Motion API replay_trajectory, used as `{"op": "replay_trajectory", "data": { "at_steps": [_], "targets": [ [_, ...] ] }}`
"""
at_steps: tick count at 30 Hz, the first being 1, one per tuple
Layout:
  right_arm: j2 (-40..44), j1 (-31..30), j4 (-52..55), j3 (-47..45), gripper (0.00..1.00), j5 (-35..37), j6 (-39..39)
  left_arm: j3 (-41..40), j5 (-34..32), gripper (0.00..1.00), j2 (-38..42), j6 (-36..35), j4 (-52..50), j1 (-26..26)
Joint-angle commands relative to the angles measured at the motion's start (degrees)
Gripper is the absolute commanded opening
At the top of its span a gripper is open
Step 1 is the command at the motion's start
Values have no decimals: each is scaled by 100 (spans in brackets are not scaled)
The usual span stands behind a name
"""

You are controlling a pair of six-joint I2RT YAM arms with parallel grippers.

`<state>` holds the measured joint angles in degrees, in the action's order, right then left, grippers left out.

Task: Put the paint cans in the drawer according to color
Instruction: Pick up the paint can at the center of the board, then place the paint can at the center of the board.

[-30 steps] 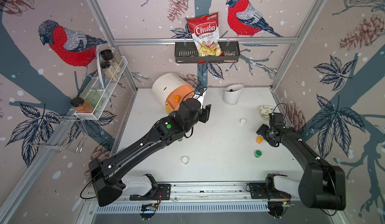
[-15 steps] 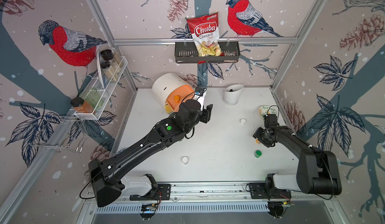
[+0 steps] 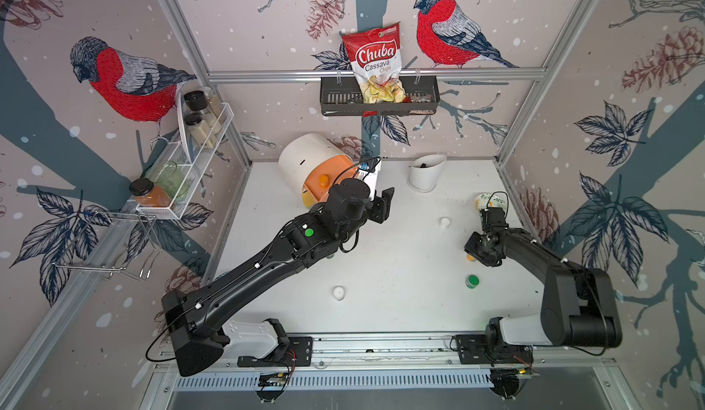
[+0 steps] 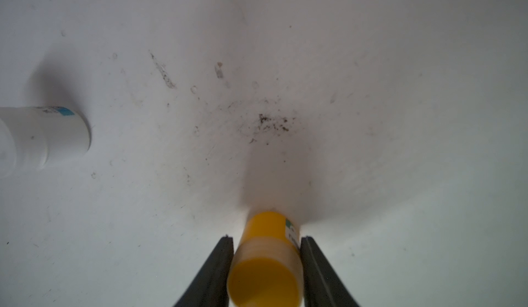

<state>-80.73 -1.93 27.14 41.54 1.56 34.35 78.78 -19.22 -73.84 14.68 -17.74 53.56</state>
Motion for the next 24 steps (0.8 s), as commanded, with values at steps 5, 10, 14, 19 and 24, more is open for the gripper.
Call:
{"op": "replay_trajectory", "data": {
  "at_steps": [5,10,14,19,24],
  "targets": [
    [-127,-344,285,393,36,222,-55,66,10,64,80,18,-28,32],
    [-370,-1274,564,1062,36,397,297,75,-50,65,89,26,-127,32],
    [-938,-2296,714,1822,36,527,625,-66,-159,66,171,78,-189,32],
    [-1891,-3396,649,2687,37,318,839,-327,-495,68,414,217,-327,14],
    [-2944,-4264,714,3631,37,272,927,-627,-611,70,714,379,-609,-149]
  ]
}}
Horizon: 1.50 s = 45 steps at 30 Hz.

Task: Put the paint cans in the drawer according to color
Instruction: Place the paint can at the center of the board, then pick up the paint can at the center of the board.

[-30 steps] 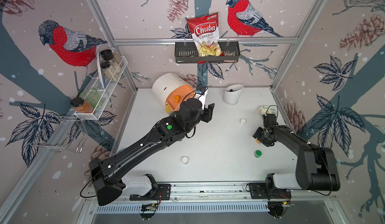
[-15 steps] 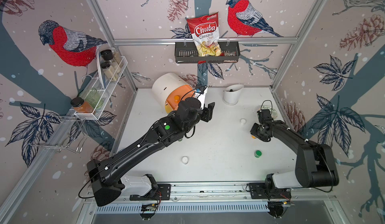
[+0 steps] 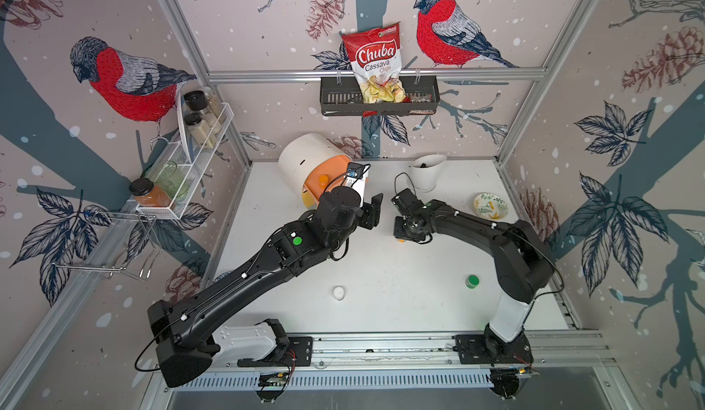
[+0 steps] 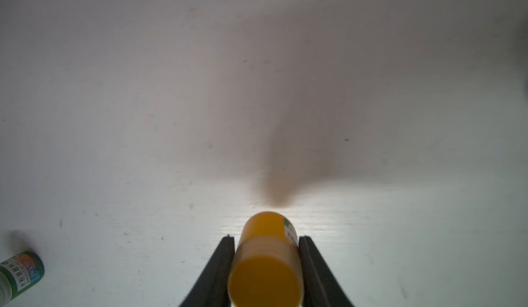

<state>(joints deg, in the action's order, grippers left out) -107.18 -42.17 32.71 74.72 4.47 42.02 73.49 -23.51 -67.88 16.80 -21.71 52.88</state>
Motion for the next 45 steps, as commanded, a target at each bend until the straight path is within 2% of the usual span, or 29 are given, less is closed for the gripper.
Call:
{"op": "replay_trajectory", "data": {
  "at_steps": [1,6,18,26,29,34,40,45],
  "targets": [
    [-489,-366,187,492,37,-17,174,-169,-179,70,181,204,-265,-125],
    [-1094,-739,301,1095,37,-17,189,-457,-134,70,532,285,-436,-264],
    [-1587,-1108,515,1739,38,2,184,-643,-1,72,715,394,-698,-485],
    [-1287,-1073,592,1631,69,94,114,-687,19,79,676,437,-858,-548],
    [-942,-984,628,1444,74,133,49,-677,105,81,618,426,-896,-541],
    [98,-636,553,762,77,366,-44,-882,305,81,438,464,-809,-453],
    [1747,240,139,-498,77,472,-124,-1266,688,79,-41,558,-346,-235],
    [3016,1088,-603,-1645,75,539,-24,-1430,1125,78,-936,721,-72,-217]
  ]
}}
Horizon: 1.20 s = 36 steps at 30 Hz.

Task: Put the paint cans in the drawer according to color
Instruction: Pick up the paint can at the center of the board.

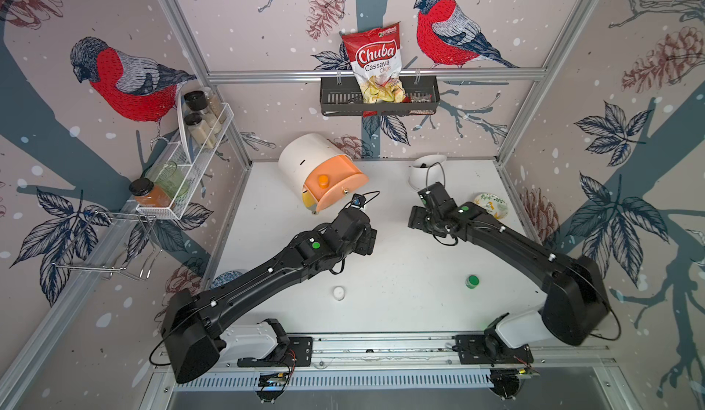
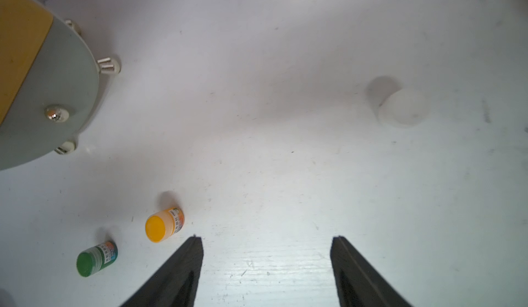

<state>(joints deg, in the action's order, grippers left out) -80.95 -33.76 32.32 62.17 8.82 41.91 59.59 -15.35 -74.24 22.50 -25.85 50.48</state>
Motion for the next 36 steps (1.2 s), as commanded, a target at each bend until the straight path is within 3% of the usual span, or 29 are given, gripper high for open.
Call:
{"op": "replay_trajectory", "data": {
  "at_steps": [1,5,10,12,14,25,36],
  "targets": [
    [589,361,-756,-607,75,95,1,-14,309,77,-475,190,327,23],
    [1175,695,-1419,-1383,76,-99,45,79,216,73,-1136,315,478,23],
    [1078,903,-1272,-1402,76,-318,-91,209,69,73,-1817,415,589,-167],
    [1046,908,-1334,-1441,76,-347,-121,135,188,65,-2009,494,746,-315],
    [1046,917,-1436,-1535,77,-400,-139,93,289,61,-2126,554,905,-354],
    [940,992,-1515,-1585,77,-516,-254,213,-43,61,-2574,641,875,-466],
    [769,1038,-1562,-1647,79,-515,-297,312,207,59,-2824,371,1215,-548]
  ]
}}
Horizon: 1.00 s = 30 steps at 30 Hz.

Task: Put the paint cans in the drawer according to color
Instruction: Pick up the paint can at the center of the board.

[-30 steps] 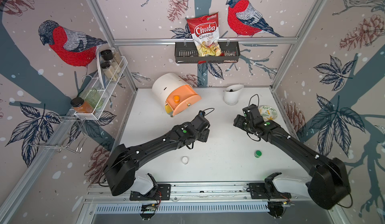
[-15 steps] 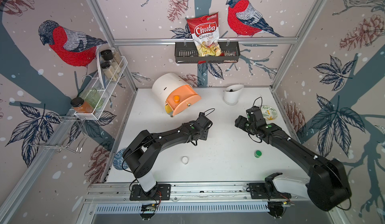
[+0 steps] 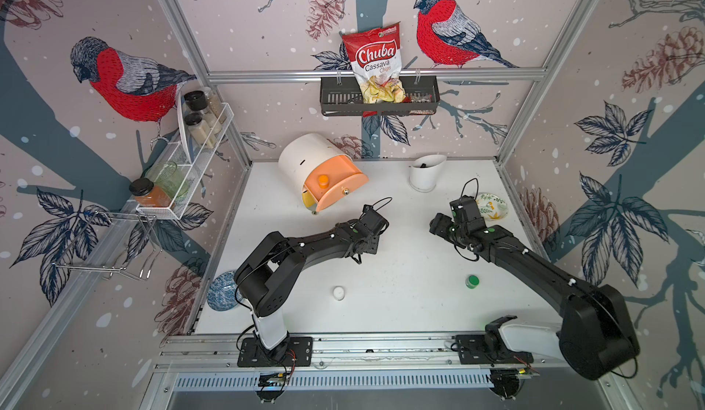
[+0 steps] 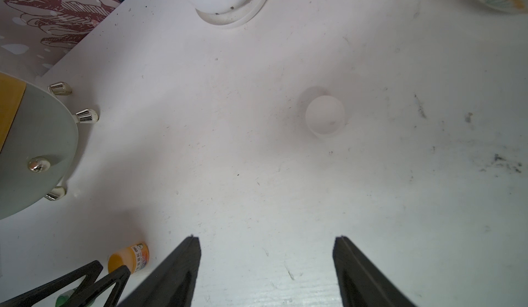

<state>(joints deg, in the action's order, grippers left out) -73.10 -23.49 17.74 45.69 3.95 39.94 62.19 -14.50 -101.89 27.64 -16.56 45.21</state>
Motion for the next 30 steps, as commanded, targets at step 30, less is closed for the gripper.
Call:
{"op": "replay_trajectory", "data": {
  "at_steps": [30],
  "targets": [
    [-219,54,52,36,79,85,-101,2530,-8,24,649,-997,-2066,146]
  ]
}}
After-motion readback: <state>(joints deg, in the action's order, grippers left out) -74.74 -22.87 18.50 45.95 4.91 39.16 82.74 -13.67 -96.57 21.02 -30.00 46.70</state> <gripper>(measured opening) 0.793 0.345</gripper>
